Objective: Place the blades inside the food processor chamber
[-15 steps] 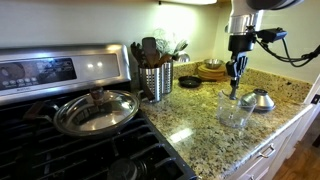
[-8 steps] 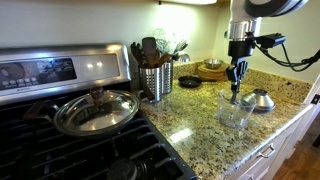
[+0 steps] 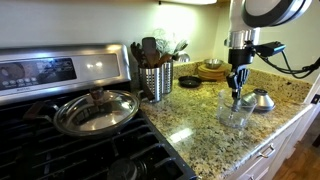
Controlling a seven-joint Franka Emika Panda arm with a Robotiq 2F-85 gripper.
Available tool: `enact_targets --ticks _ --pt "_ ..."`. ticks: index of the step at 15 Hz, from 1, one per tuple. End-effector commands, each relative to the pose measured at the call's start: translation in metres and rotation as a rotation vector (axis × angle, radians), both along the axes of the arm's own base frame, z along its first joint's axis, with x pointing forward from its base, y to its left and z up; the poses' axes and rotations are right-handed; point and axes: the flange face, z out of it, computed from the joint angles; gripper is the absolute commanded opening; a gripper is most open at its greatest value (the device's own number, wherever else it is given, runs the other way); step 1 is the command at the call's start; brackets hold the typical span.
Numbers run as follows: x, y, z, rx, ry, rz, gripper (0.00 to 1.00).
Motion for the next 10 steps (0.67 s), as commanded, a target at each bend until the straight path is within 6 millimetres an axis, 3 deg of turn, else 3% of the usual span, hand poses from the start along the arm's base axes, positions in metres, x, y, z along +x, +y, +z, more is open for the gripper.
enact_targets --ticks 1,4,10 --pt "0.0004 -0.0026 -0.0135 0.013 -0.005 -0.027 0.07" --pt "0.0009 -0.0032 -0.0205 0.012 -0.011 -0.032 0.07" --pt "-0.0052 -0.0032 -0.0148 0.005 -0.028 -0.034 0.07"
